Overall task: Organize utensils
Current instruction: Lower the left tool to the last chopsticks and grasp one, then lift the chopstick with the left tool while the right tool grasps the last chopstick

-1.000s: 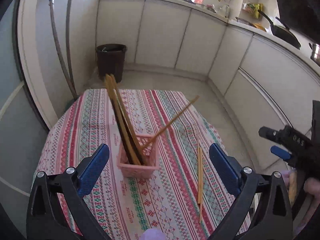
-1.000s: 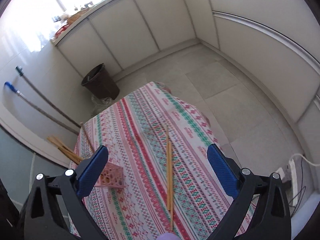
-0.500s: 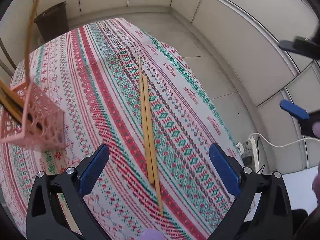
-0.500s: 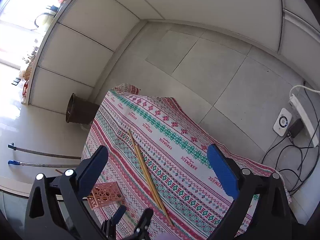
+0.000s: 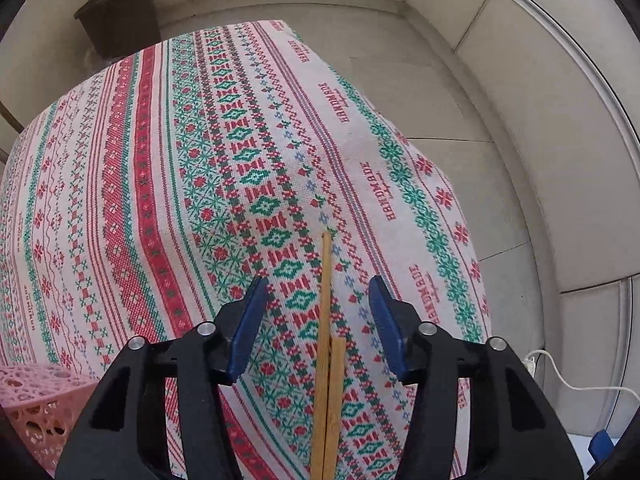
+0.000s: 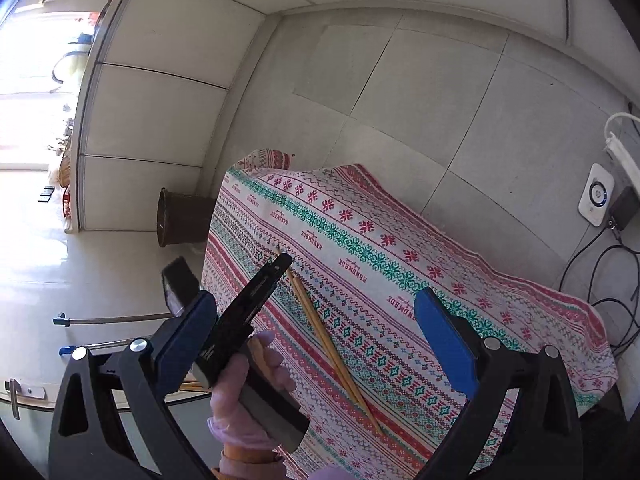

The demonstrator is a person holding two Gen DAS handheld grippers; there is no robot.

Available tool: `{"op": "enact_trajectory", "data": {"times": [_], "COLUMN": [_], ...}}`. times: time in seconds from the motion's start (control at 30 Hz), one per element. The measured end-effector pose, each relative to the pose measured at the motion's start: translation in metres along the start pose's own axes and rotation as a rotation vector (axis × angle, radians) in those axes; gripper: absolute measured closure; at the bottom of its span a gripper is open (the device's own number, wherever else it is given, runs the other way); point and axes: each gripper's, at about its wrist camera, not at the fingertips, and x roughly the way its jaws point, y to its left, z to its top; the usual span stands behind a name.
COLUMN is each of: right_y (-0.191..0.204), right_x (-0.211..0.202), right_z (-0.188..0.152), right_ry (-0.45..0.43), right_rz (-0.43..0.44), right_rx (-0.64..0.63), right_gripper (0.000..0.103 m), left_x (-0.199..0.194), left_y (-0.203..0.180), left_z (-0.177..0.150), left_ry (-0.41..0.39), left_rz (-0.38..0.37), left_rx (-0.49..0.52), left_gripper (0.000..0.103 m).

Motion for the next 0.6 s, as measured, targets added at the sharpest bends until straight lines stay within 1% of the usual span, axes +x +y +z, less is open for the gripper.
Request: {"op": "enact_trajectory", "data": {"times": [0.03,0.07,0.1,0.13,0.17,0.2,0.23,0.27,0.37,0.4,0.47,0.5,0.57,0.6], "right_y": [0.002,0.005,0.005,0.006,0.005,0.005,0.005,0.005,0.006,0.007,0.010,0.011,0.016,0.018], "right_x": [0.000,0.000,0.000,0.000,0.000,0.000,0.000,-0.001,-0.001,0.001,0.009,0.016,0.031,0.037], "right_z": [0.000,0.000,0.000,0.001,0.001,0.002,0.003,0.003,0.005,0.006,0.005,0.003,-0.002,-0.004], "right_ry": [-0.003,-0.007,-0.009,-0.010,-0.011,-0.013,-0.017,-0.025,-0.045,-0.043,-0.027,-0.012,0.009,0.004], "right_rz": [-0.002,-0.008,-0.012,-0.015,-0.016,-0.019,-0.024,-0.032,-0.059,-0.068,-0.092,-0.108,-0.149,-0.173], "right_rx": [-0.007,-0.018,-0.024,-0.028,-0.029,-0.031,-0.031,-0.033,-0.048,-0.059,-0.088,-0.107,-0.151,-0.169], "right_gripper": [0.007,0.007,0.007,0.007,0.007,0.007,0.007,0.007,0.007,0.007,0.007,0.007,0.007,0.007], "left_x": [0.001,0.003,0.005,0.006,0.006,0.007,0.006,0.005,-0.005,-0.012,-0.022,-0.027,-0.047,-0.059], "left_y": [-0.001,-0.004,-0.007,-0.010,-0.012,-0.014,-0.016,-0.017,-0.011,-0.006,0.006,0.011,0.021,0.022], "left_z": [0.003,0.005,0.007,0.007,0.006,0.005,0.002,-0.002,-0.021,-0.035,-0.052,-0.060,-0.084,-0.091], "left_ry": [-0.026,-0.030,-0.035,-0.038,-0.041,-0.043,-0.047,-0.052,-0.069,-0.073,-0.089,-0.092,-0.112,-0.122], "left_rz": [0.017,0.033,0.055,0.091,0.105,0.104,0.111,0.116,0.106,0.103,0.064,0.058,0.021,0.006], "left_rx": [0.006,0.021,0.032,0.044,0.052,0.065,0.082,0.095,0.100,0.097,0.095,0.097,0.108,0.116], "left_gripper": [0.056,0.062,0.063,0.071,0.078,0.084,0.092,0.098,0.099,0.099,0.099,0.099,0.099,0.099]}}
